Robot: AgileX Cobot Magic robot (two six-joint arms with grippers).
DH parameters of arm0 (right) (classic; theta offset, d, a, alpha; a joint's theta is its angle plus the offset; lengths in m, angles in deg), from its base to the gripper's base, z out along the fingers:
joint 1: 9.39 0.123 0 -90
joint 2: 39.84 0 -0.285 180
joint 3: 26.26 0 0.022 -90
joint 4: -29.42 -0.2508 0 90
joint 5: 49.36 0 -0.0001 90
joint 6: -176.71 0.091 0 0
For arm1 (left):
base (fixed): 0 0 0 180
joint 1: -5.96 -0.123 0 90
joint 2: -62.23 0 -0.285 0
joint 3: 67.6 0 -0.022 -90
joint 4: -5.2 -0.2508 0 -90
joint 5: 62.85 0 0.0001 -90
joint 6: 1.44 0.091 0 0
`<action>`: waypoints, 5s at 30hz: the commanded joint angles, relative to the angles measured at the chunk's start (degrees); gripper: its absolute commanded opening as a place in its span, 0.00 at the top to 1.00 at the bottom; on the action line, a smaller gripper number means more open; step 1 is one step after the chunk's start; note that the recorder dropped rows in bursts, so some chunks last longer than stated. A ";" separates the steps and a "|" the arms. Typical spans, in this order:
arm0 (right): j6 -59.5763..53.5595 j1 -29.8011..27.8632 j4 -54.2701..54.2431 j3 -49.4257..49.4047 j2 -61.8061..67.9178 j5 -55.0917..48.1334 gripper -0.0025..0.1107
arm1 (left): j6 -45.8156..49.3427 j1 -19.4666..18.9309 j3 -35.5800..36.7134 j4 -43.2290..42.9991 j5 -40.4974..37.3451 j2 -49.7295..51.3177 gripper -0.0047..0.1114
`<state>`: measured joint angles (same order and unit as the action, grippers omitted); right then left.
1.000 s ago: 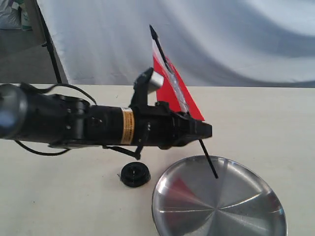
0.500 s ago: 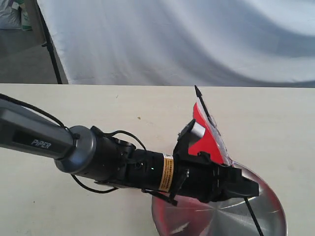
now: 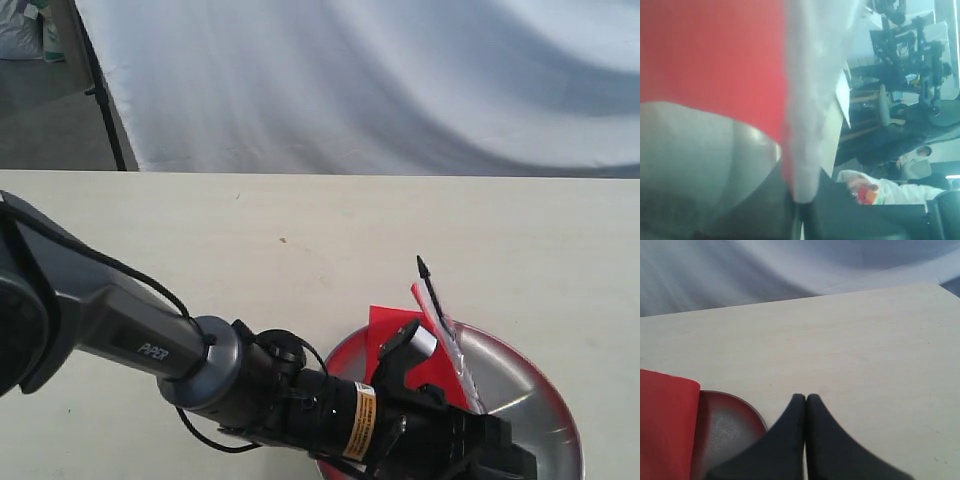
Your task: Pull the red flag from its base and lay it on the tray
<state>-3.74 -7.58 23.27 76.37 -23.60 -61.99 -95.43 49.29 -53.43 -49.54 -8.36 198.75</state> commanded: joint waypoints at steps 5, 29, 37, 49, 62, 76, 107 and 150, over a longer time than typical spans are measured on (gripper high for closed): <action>-0.20 -0.17 0.06 0.16 -0.24 0.35 0.98 | 2.39 -0.12 -0.10 6.86 0.51 1.82 0.96; -0.20 -0.17 0.06 0.16 -0.24 0.35 0.98 | 3.60 -0.12 -1.78 -8.68 -6.75 -8.11 0.62; -0.20 -0.17 0.06 0.16 -0.24 0.35 0.98 | -1.33 -0.12 -1.78 -31.59 -24.46 -21.24 0.96; -0.20 -0.17 0.06 0.16 -0.24 0.20 0.98 | -1.99 -0.12 3.23 -45.21 -49.22 -34.31 0.96; -0.20 -0.17 0.06 0.16 -0.24 0.20 0.98 | 10.74 -0.12 20.45 -39.97 -83.46 -56.28 0.96; -0.20 -0.17 0.06 0.16 -0.24 0.20 0.98 | 27.18 -0.12 45.07 1.22 -70.82 -104.84 0.96; -0.20 -0.17 0.06 0.16 -0.24 0.35 0.98 | 27.62 -0.12 57.46 17.69 -66.66 -118.22 0.96; -0.20 -0.17 0.06 0.16 -0.24 0.14 0.98 | 84.56 -0.12 59.22 44.55 -73.95 -118.22 0.96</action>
<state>-3.74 -7.58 23.27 76.37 -23.60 -61.99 -11.57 49.29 5.48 -6.41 -83.38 80.93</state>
